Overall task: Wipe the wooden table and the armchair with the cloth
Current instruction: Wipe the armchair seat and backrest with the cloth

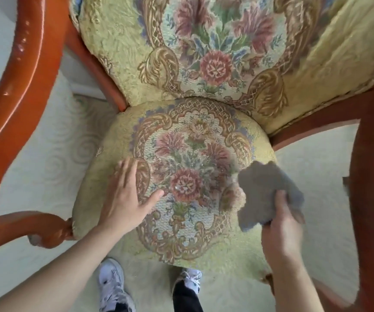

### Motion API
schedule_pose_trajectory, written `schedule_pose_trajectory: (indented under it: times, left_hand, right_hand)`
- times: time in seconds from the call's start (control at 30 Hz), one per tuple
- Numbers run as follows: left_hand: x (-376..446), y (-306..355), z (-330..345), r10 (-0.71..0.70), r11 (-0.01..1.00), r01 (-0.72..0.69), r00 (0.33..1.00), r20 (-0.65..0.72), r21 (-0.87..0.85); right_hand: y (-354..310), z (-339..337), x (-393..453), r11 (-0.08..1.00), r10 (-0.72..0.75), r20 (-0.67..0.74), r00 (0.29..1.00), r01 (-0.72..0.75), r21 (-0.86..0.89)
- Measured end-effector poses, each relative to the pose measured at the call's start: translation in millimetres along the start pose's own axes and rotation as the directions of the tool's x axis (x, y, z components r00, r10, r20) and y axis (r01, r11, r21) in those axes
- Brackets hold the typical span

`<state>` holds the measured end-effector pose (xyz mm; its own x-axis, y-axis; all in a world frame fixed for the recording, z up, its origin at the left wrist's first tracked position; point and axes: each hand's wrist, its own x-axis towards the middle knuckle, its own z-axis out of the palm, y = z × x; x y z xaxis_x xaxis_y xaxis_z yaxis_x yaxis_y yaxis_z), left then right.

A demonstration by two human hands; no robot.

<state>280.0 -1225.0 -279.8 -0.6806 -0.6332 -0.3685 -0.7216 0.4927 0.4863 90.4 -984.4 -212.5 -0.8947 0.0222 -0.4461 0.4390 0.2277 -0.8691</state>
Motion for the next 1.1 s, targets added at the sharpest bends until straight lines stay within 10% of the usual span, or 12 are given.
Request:
schedule_pose_trajectory:
  times: [0.13,0.37,0.87,1.1]
  left_hand:
    - [16,-20,26,0.07,0.957,-0.077,0.997,0.037,0.278]
    - [19,-26,40,0.199,0.92,-0.153,0.976,-0.093,0.362]
    - [19,-25,43,0.222,0.897,-0.159,0.969,-0.108,0.413]
    - [18,-28,40,0.256,0.882,-0.19,0.961,-0.1,0.432]
  right_hand:
    - [17,0,26,0.887,-0.369,-0.114,0.922,0.313,-0.339]
    - [66,52,46,0.756,-0.228,0.122,0.966,0.254,-0.604]
    - [69,144,-4,0.309,-0.305,0.586,0.751,0.66,-0.685]
    - [85,97,-27,0.294,-0.219,0.797,0.562,0.817,-0.495]
